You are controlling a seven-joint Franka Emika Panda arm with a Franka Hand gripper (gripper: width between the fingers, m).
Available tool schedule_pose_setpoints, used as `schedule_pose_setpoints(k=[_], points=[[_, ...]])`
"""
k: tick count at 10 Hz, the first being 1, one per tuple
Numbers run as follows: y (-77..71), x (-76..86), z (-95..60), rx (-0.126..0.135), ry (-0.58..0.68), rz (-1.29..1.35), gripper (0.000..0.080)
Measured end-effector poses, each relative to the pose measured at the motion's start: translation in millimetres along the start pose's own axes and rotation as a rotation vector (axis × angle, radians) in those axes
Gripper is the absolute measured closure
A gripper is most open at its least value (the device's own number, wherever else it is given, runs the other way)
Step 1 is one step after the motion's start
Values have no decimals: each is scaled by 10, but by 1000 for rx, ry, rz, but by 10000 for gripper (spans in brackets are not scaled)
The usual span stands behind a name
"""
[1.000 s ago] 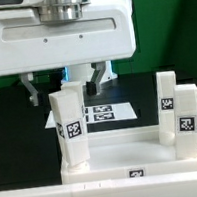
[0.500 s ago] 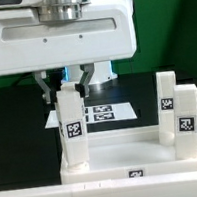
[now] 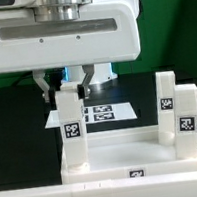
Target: Assemble desk
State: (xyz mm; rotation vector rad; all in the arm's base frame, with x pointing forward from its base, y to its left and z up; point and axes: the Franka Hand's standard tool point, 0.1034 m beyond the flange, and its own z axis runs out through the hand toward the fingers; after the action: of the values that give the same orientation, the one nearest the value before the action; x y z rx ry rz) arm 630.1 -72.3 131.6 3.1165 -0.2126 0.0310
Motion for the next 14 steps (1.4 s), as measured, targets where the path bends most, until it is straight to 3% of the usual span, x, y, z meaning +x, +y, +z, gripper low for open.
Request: schedule_pose_setpoints(k=[9, 12, 14], points=[[-144, 19, 20, 16, 1, 967, 509], [-145, 21, 27, 15, 0, 986, 509], [-160, 18, 29, 14, 0, 913, 200]])
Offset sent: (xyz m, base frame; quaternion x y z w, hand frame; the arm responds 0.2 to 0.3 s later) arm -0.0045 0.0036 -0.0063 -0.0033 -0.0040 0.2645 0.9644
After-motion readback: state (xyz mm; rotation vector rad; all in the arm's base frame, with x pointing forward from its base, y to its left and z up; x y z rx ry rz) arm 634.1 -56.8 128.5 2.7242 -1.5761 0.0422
